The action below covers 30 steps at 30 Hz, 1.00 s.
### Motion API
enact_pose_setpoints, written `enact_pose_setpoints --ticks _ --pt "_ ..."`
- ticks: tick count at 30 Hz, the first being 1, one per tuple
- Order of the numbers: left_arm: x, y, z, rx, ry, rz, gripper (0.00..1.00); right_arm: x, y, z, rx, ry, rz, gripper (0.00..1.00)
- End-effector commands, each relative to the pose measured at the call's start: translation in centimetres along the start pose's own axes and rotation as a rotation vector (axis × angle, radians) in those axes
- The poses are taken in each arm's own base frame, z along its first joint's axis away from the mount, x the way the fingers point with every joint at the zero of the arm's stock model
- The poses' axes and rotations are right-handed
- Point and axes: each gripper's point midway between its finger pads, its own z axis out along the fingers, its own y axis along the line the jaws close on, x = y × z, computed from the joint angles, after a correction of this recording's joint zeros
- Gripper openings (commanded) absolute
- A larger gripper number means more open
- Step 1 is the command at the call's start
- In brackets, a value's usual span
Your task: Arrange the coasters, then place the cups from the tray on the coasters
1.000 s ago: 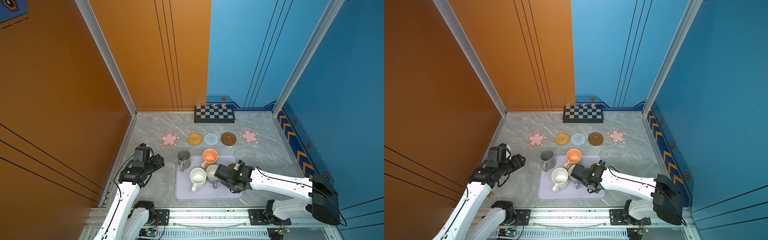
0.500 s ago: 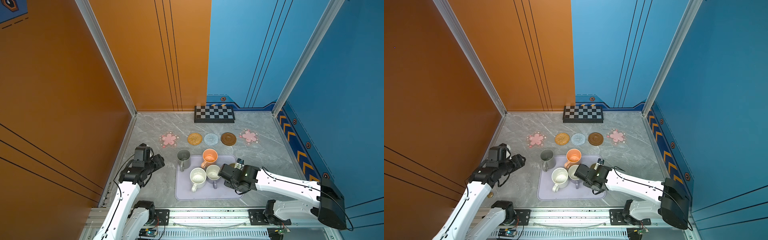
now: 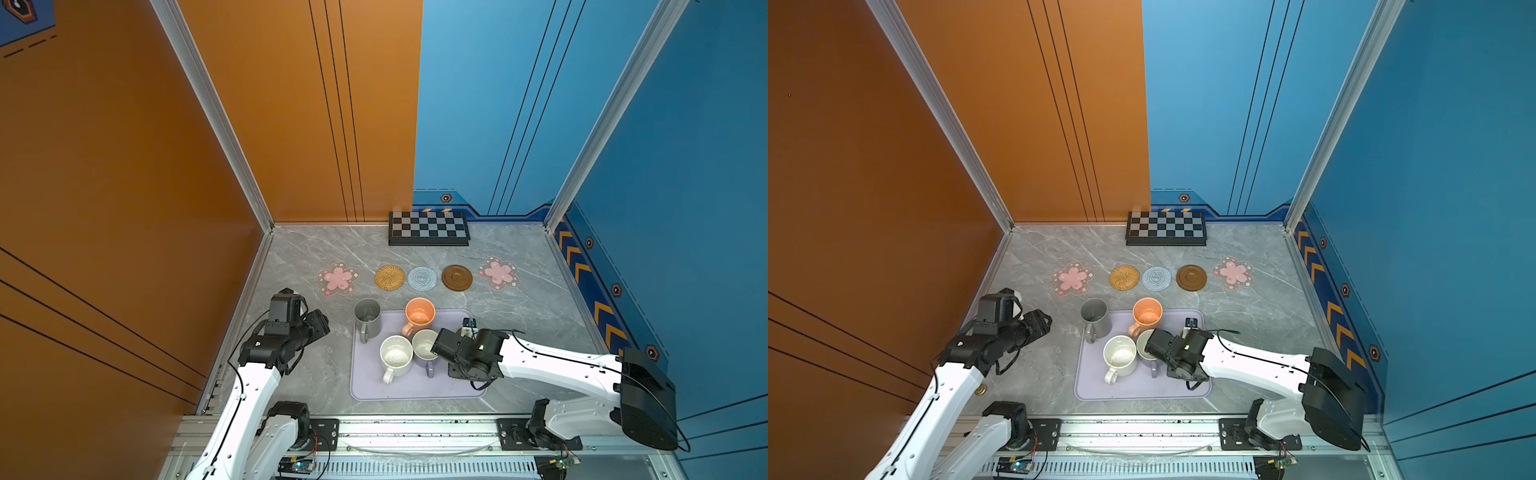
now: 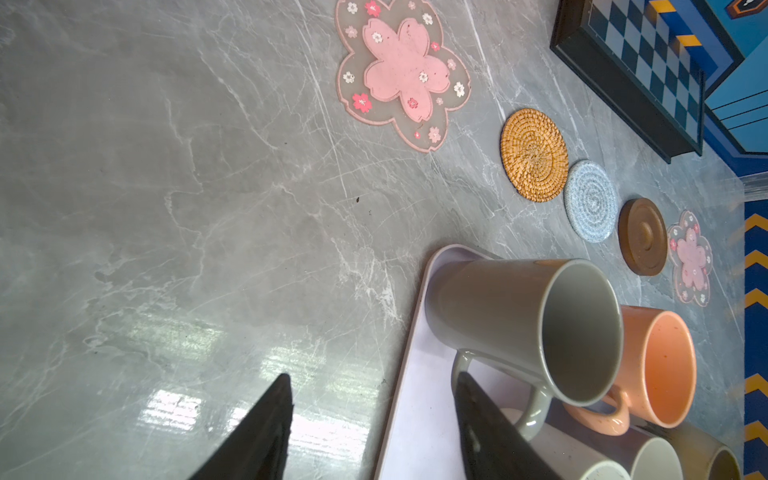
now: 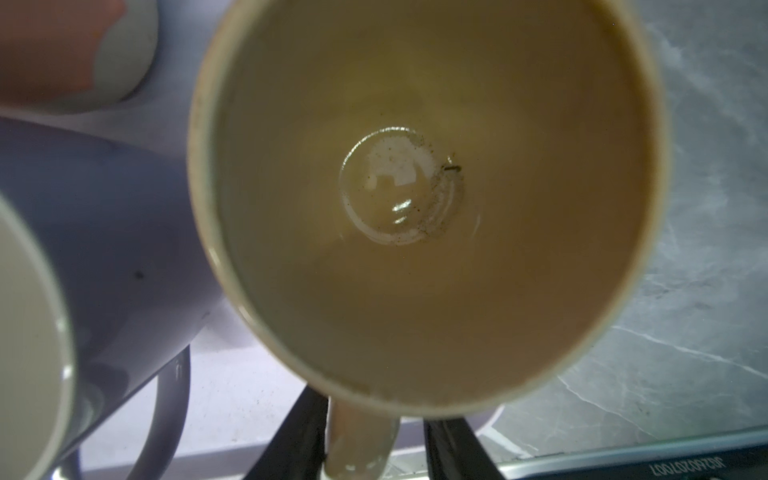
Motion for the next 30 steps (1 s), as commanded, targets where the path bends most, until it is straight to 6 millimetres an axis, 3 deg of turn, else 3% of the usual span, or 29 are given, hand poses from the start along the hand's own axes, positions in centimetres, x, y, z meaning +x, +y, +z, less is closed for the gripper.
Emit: enact_pose_setpoints --ticks 1,7,13,21,30 --pt "0.9 0.3 0.3 -0.004 0.034 0.017 0.63 -0.3 -0.1 -0.2 0.038 -0.007 -0.057 0.38" --pt "1.1 0.4 0.3 -0.008 0.034 0.023 0.63 -0.1 0.0 0.2 0.036 -0.002 -0.068 0.28" --pt "1.2 0.4 0.5 -0.011 0.044 0.023 0.63 0.3 0.0 0.7 0.022 0.008 -0.078 0.00" --pt "1.3 0.3 0.5 -0.014 0.044 0.033 0.63 0.4 -0.3 1.0 0.021 0.006 -0.069 0.00" --pt "1.5 0.2 0.6 -0.018 0.049 0.042 0.64 -0.4 0.3 0.0 -0.042 -0.062 -0.078 0.00"
